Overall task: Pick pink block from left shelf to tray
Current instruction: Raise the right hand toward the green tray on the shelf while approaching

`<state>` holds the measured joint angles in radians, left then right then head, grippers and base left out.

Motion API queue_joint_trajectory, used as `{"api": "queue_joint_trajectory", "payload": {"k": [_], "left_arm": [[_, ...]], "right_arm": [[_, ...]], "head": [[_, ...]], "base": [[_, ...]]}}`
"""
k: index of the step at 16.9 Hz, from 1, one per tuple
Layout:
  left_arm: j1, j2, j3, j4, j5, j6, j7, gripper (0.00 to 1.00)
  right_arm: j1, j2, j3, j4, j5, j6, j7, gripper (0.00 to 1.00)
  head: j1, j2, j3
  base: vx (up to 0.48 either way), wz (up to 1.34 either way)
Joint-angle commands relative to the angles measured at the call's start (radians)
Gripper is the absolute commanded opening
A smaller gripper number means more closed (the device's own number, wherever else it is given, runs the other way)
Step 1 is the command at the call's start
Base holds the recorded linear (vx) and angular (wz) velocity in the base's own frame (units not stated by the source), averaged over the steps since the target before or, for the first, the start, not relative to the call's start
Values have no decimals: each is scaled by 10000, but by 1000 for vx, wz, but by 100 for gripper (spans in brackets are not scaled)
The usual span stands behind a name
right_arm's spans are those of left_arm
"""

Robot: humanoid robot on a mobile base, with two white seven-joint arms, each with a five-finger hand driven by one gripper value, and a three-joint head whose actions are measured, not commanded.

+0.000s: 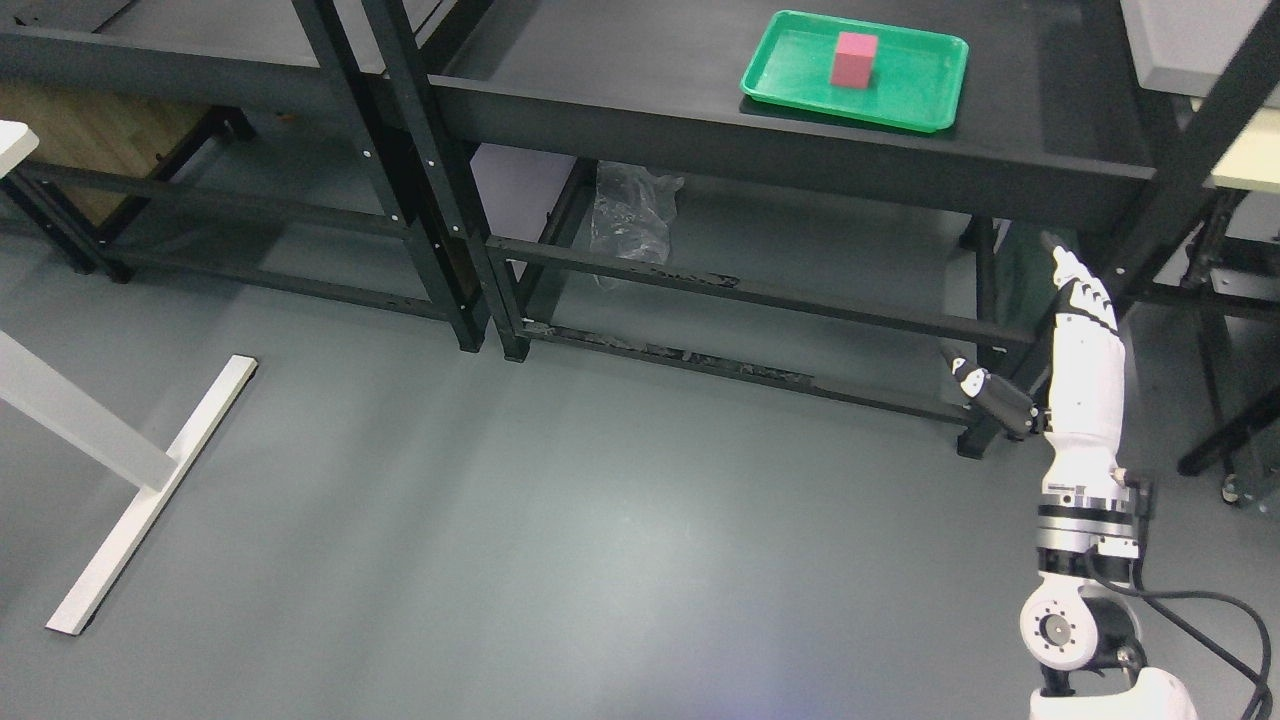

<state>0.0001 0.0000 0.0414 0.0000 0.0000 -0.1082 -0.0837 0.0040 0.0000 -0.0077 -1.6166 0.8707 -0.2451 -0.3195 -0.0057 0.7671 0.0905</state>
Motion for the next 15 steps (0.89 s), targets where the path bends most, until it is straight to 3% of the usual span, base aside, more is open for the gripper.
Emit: {"api": "queue_joint_trajectory", "payload": {"k": [1, 7, 15], "left_arm": [[-231, 175, 0, -175, -15, -8, -7, 100], [-231, 175, 0, -175, -15, -8, -7, 100], [-231, 175, 0, -175, -15, -8, -7, 100]], "right_arm": [[160, -174, -92, -63, 3258, -3, 35, 99], [-39, -174, -92, 151, 3228, 103, 142, 99], [-208, -174, -107, 244, 2461, 901, 1584, 98]], "head": [[0, 0, 0], [0, 0, 0], [0, 0, 0]], "base": [[302, 294], [324, 130], [329, 48]]}}
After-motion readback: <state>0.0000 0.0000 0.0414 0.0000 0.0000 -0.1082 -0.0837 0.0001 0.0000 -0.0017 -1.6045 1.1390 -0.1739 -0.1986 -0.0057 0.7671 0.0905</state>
